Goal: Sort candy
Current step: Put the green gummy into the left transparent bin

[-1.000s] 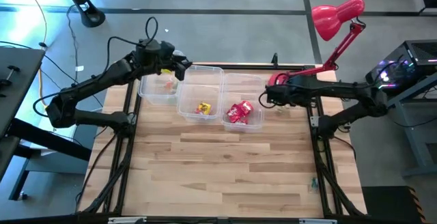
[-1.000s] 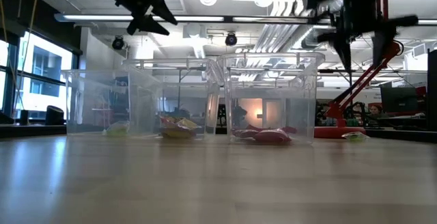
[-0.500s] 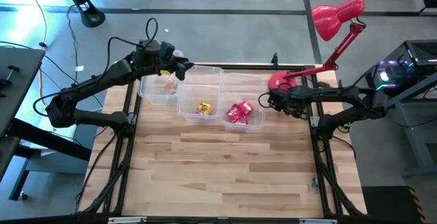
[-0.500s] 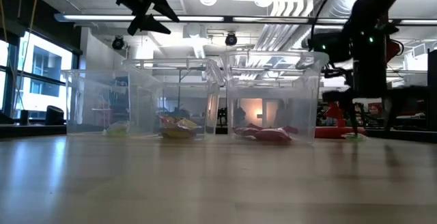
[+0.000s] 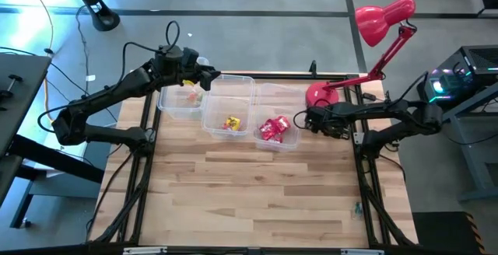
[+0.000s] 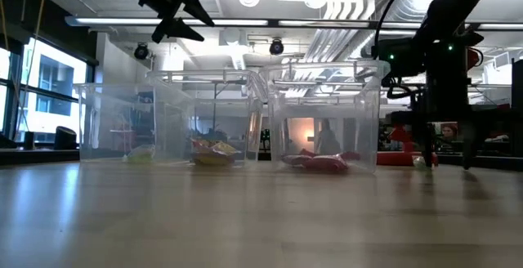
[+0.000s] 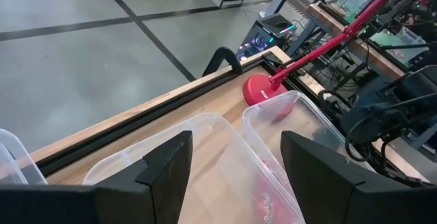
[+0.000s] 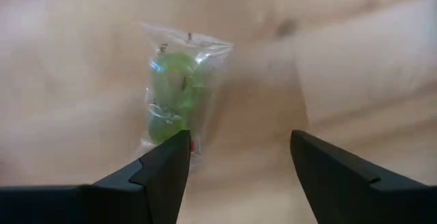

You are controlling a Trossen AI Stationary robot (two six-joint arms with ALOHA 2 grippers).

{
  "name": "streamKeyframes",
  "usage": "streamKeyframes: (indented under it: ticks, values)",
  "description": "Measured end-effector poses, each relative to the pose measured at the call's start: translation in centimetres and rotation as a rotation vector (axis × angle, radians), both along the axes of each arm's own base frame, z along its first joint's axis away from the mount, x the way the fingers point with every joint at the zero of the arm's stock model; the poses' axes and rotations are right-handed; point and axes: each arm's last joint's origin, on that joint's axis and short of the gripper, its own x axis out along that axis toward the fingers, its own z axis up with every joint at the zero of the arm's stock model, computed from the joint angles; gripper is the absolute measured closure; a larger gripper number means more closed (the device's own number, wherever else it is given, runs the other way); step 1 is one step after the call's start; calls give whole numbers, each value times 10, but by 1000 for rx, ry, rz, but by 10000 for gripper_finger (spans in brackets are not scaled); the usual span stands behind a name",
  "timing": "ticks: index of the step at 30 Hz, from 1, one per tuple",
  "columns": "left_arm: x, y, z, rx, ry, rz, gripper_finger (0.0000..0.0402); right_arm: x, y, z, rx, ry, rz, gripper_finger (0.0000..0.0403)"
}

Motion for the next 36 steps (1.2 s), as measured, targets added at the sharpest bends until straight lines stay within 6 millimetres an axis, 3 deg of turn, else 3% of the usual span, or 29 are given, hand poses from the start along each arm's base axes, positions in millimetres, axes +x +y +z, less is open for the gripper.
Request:
streamKeyframes:
  ticks: [6,14,19,23,26,31,36]
  values:
    - [0,0,0,12,6,-1,184,5,24,0,233,-41,251,156]
    - [0,1,0,23,13,17,184,6,56,6,272,-58,481,156]
    - [0,1,0,24,14,21,183,6,69,28,151,-114,508,156]
    - [-1,1,0,30,18,37,183,17,76,39,86,-250,497,156]
    - [-1,1,0,31,19,41,183,23,78,32,86,-235,478,156]
    - [-1,1,0,23,18,44,183,17,73,12,-8,5,392,156]
    - [-1,1,-1,19,23,45,183,29,71,5,-47,-54,380,156]
